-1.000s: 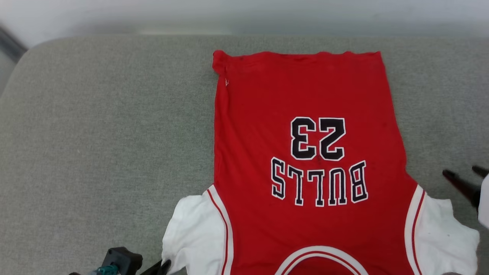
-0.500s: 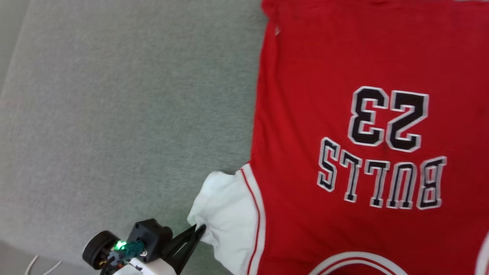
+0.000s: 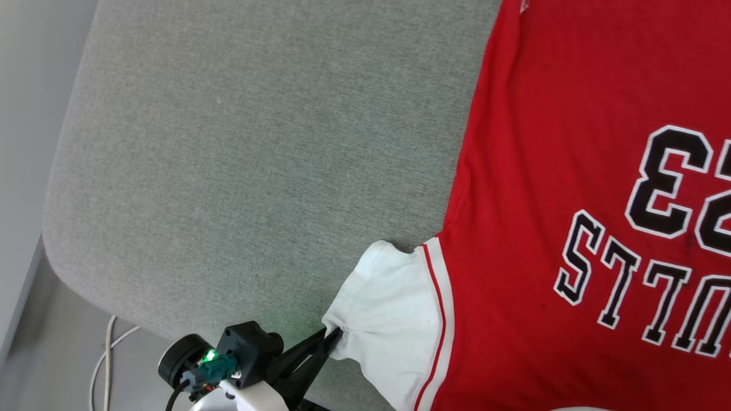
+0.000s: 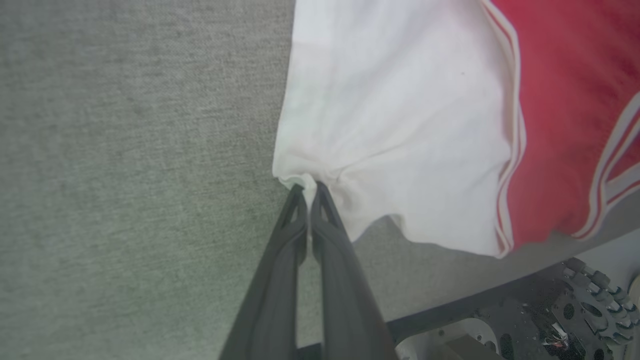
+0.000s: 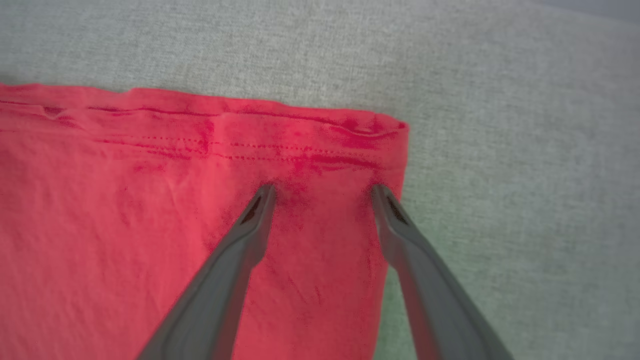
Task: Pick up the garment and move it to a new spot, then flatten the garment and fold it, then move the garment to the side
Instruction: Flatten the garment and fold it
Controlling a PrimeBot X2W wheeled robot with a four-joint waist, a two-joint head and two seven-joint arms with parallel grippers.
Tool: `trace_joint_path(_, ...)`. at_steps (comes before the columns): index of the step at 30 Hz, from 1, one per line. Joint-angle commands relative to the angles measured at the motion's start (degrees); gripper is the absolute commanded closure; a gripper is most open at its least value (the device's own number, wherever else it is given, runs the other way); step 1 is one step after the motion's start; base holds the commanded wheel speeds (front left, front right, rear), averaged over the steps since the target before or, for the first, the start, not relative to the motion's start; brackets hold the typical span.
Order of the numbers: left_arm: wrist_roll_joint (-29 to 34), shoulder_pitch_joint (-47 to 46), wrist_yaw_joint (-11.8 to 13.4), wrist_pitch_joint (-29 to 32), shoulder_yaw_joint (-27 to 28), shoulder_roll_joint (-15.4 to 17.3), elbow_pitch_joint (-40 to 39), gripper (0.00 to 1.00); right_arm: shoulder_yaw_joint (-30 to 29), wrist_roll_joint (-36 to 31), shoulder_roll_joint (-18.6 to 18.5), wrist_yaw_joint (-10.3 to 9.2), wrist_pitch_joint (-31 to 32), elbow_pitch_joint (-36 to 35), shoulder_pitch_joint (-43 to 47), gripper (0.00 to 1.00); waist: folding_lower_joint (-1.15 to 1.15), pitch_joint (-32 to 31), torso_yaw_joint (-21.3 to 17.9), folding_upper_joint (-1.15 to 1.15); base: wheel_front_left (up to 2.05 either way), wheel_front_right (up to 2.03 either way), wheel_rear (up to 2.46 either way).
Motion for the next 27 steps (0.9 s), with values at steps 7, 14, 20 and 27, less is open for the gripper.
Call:
trace_joint_path(7, -0.6, -1.3, -0.5, -1.2, -0.4, -0.8, 1.5, 1.00, -0.9, -1.4, 2.2, -0.02, 3.6, 1.9, 4.6, 0.00, -0.01, 1.5, 1.9, 0.00, 0.00, 0.00, 0.00)
trace_joint_path(14, -0.8, -1.9, -0.2, -1.8, -0.2, -0.8, 2.8, 1.00, -1.3, -1.2, 2.3, -0.02, 3.8, 1.3, 7.8, 1.00, -0.01, 0.2, 1.0, 0.00, 0.00, 0.00, 0.00)
trace_joint_path(20, 0.0, -2.0, 0.7, -2.3, 0.4, -0.3, 3.5, 1.00, -1.8, -0.3, 2.9, -0.03, 2.4, 0.8, 11.7, 1.00, -0.01, -3.6, -1.9, 0.00, 0.00, 0.00, 0.00)
trace_joint_path(27, -0.4, 0.1, 2.6, -2.0, 2.0, 1.1, 3.9, 1.00, -0.3, 3.3, 4.4, -0.03, -0.4, 0.3, 19.8, 1.00, -0.01, -10.5, -7.7, 0.00, 0.00, 0.00, 0.00)
